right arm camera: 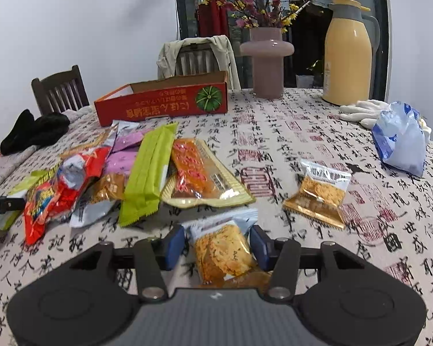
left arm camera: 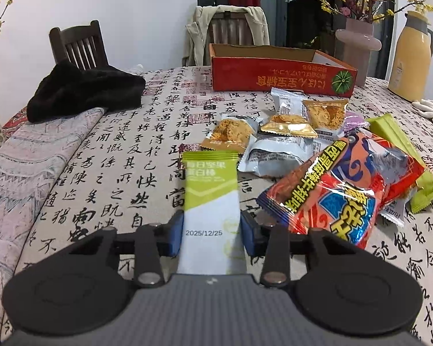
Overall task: Organize snacks
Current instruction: 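Grasp the green-and-white bar with the left tool while the right tool grasps a cookie packet, then carry both packets to the red box and open both tools inside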
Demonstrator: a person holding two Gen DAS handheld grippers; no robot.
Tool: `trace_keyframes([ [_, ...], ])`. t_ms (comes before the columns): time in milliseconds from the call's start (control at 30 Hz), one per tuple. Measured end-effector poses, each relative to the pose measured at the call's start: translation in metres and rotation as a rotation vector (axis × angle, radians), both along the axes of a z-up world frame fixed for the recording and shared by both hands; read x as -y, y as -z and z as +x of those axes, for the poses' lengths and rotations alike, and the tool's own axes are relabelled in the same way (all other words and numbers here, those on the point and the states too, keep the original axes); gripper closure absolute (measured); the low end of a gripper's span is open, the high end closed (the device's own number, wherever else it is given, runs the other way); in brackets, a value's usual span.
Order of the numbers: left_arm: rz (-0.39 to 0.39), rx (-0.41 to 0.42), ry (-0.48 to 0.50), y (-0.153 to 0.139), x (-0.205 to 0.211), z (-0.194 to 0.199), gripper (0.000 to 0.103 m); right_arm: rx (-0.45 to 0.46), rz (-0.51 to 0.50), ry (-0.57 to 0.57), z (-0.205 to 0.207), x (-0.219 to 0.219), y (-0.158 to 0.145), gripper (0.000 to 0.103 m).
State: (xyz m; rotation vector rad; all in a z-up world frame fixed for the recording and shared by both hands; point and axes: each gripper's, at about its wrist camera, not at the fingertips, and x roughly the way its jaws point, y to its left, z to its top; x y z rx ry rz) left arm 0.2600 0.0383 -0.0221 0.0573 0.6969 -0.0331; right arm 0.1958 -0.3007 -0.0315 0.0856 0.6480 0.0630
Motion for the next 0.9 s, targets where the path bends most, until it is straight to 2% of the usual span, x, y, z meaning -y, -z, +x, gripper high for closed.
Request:
trace_keyframes([
  [67, 0.000, 0.001, -0.003, -0.001, 0.001, -0.006, 0.064, -0.008, -0.013, -0.011, -0.005, 0.002, 0.003, 0.053],
  [133, -0.005, 0.004, -0.012, -0.004, 0.001, -0.015, 0.065, -0.005, -0.028, -0.019, -0.011, 0.002, 0.005, 0.064],
  [233, -0.013, 0.027, -0.016, -0.011, 0.002, -0.038, 0.065, 0.012, -0.051, -0.037, -0.021, 0.000, 0.002, 0.064],
  [400, -0.017, 0.053, -0.027, -0.018, 0.007, -0.082, 0.065, 0.065, -0.037, -0.062, -0.046, -0.001, -0.010, 0.064],
  [533, -0.014, 0.091, -0.031, -0.031, 0.008, -0.102, 0.065, 0.108, -0.030, -0.085, -0.061, 0.000, -0.022, 0.064],
  [733, 0.012, 0.136, -0.019, -0.057, 0.011, -0.095, 0.065, 0.199, -0.050, -0.105, -0.062, 0.001, -0.054, 0.064],
  [900, 0.007, 0.185, 0.011, -0.087, 0.018, -0.071, 0.065, 0.225, -0.042, -0.139, -0.035, 0.002, -0.082, 0.064],
])
